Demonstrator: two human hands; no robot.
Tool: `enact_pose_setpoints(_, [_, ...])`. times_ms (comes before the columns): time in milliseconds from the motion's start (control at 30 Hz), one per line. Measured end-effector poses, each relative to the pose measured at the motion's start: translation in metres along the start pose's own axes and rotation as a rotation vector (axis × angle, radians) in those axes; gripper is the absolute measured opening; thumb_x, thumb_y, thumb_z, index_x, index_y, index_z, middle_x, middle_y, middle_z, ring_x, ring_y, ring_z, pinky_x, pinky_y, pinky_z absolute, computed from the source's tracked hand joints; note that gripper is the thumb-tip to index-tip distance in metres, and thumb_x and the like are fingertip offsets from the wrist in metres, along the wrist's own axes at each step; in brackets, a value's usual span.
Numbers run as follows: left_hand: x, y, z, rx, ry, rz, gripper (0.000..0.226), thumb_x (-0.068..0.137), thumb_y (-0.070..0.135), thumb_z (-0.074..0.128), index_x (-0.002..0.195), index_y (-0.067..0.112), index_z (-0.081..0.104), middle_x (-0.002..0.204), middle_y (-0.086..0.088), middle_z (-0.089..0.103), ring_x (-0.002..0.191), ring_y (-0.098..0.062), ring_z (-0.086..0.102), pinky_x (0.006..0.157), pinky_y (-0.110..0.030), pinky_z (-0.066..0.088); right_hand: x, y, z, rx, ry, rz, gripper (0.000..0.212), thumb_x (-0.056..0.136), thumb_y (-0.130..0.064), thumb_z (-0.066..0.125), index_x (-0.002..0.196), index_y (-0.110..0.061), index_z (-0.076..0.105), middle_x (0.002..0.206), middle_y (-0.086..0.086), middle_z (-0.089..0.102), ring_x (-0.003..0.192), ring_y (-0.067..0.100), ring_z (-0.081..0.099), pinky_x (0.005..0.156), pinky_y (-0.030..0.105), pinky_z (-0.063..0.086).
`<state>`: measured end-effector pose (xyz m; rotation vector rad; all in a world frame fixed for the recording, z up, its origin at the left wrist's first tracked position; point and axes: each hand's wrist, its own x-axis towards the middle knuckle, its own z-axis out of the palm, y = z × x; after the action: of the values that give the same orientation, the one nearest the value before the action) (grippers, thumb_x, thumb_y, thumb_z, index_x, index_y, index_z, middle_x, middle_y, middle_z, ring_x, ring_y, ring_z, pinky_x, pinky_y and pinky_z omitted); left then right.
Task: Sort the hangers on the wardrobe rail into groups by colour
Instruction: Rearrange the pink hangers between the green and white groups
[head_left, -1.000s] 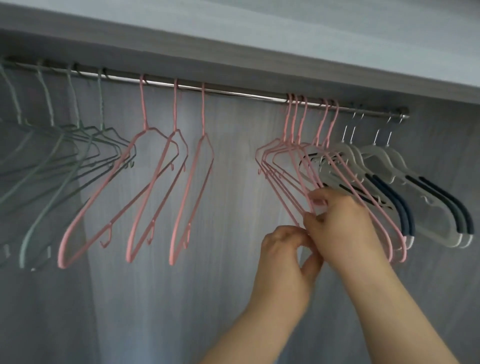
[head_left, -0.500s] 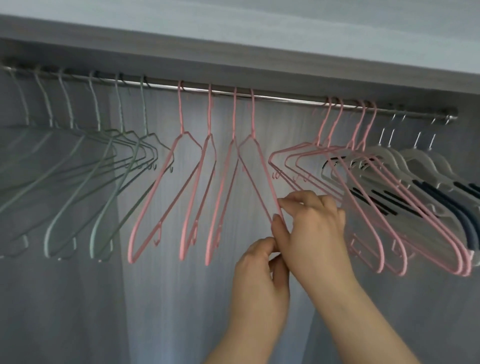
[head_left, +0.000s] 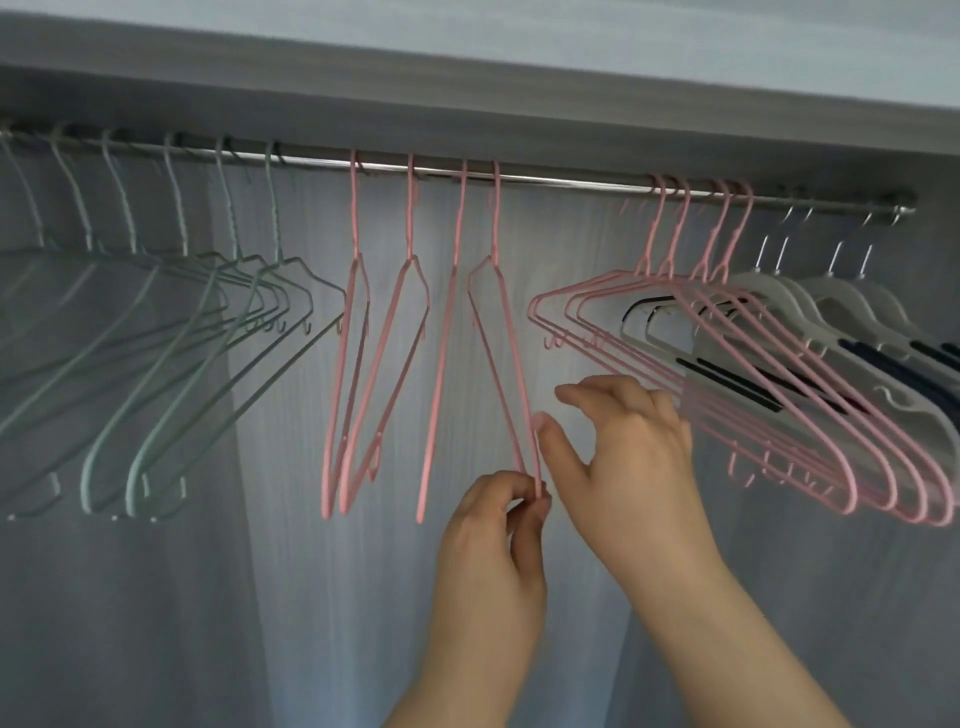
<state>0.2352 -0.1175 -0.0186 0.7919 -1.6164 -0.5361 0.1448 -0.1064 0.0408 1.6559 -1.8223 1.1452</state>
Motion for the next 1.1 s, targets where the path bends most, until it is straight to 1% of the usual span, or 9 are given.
enact_pose_setpoints(100, [0.000,-0.002,0.003,0.056,0.022,0.028,0.011,0.090,0.011,0.049,0.087,0.014,0.059,0.088,0.006,0.061,0.089,-0.005,0.056,0.077,-0.014,0.046,0.001,0.008,-0.010,0.071,-0.028,-0.005,0.036,0.088,-0.035,0.054,0.118,-0.016,0.062,0.116,0.002,0.063,0.108,0.023,0.052,0.087,0.025,0.034])
enact_pose_setpoints(200, [0.000,0.000,0.005,0.097,0.037,0.067,0.012,0.089,0.010,0.049,0.086,0.015,0.059,0.085,0.010,0.058,0.089,-0.001,0.052,0.076,-0.008,0.043,-0.002,0.012,-0.014,0.104,-0.049,-0.029,0.037,0.089,-0.031,0.054,0.124,-0.019,0.057,0.120,-0.001,0.059,0.111,0.017,0.048,0.087,0.017,0.031])
enact_pose_setpoints(467, [0.000,0.001,0.007,0.116,0.006,0.077,0.010,0.088,0.012,0.052,0.081,0.017,0.058,0.082,0.009,0.058,0.084,-0.006,0.053,0.075,-0.014,0.044,0.012,0.047,-0.050,-0.055,0.117,0.054,0.041,0.080,-0.009,0.064,0.121,-0.008,0.059,0.119,0.018,0.057,0.109,0.037,0.047,0.093,0.036,0.038])
enact_pose_setpoints(600, [-0.004,-0.003,0.008,0.118,0.008,0.072,0.009,0.089,0.023,0.050,0.085,0.022,0.057,0.088,0.013,0.059,0.086,-0.003,0.058,0.079,-0.017,0.046,0.028,0.079,-0.058,-0.312,-0.030,0.219,0.059,0.079,-0.008,0.064,0.134,-0.007,0.044,0.129,0.025,0.046,0.115,0.042,0.040,0.096,0.046,0.036])
enact_pose_setpoints(700, [-0.008,-0.001,0.010,0.109,0.032,0.044,0.007,0.086,0.023,0.055,0.092,0.027,0.055,0.092,0.016,0.057,0.086,-0.003,0.057,0.074,-0.014,0.046,0.031,0.097,-0.054,-0.401,-0.066,0.243,0.059,0.075,0.000,0.064,0.131,-0.004,0.046,0.123,0.028,0.049,0.106,0.044,0.043,0.090,0.047,0.038])
enact_pose_setpoints(833, [-0.016,0.004,0.016,0.108,0.083,0.048,0.048,0.081,0.024,0.061,0.117,0.039,0.034,0.103,0.022,0.044,0.099,0.005,0.042,0.076,-0.009,0.039,0.028,0.108,-0.049,-0.311,-0.015,0.197,0.048,0.071,0.011,0.058,0.117,-0.001,0.059,0.110,0.029,0.056,0.097,0.044,0.052,0.077,0.042,0.045])
enact_pose_setpoints(900, [-0.020,0.010,0.018,0.143,0.135,0.098,0.059,0.079,0.022,0.064,0.122,0.042,0.029,0.104,0.017,0.035,0.103,0.005,0.037,0.084,-0.005,0.033,0.026,0.107,-0.051,-0.245,0.002,0.168,0.037,0.072,0.009,0.055,0.107,-0.001,0.064,0.102,0.025,0.062,0.086,0.041,0.059,0.066,0.034,0.045])
enact_pose_setpoints(967, [-0.025,0.020,0.023,0.154,0.184,0.179,0.060,0.079,0.023,0.066,0.124,0.041,0.030,0.103,0.016,0.028,0.098,0.004,0.037,0.090,0.002,0.025,0.024,0.106,-0.052,-0.175,-0.024,0.172,0.027,0.078,0.003,0.054,0.102,-0.003,0.065,0.093,0.019,0.066,0.078,0.035,0.060,0.061,0.027,0.038])
enact_pose_setpoints(1100, [-0.036,0.040,0.045,0.021,0.031,0.305,0.037,0.082,0.030,0.051,0.117,0.038,0.043,0.097,0.022,0.043,0.084,0.008,0.045,0.078,-0.003,0.037,0.026,0.106,-0.052,0.134,-0.142,0.262,0.020,0.087,-0.011,0.053,0.102,-0.010,0.066,0.079,0.005,0.064,0.066,0.019,0.061,0.062,0.025,0.040])
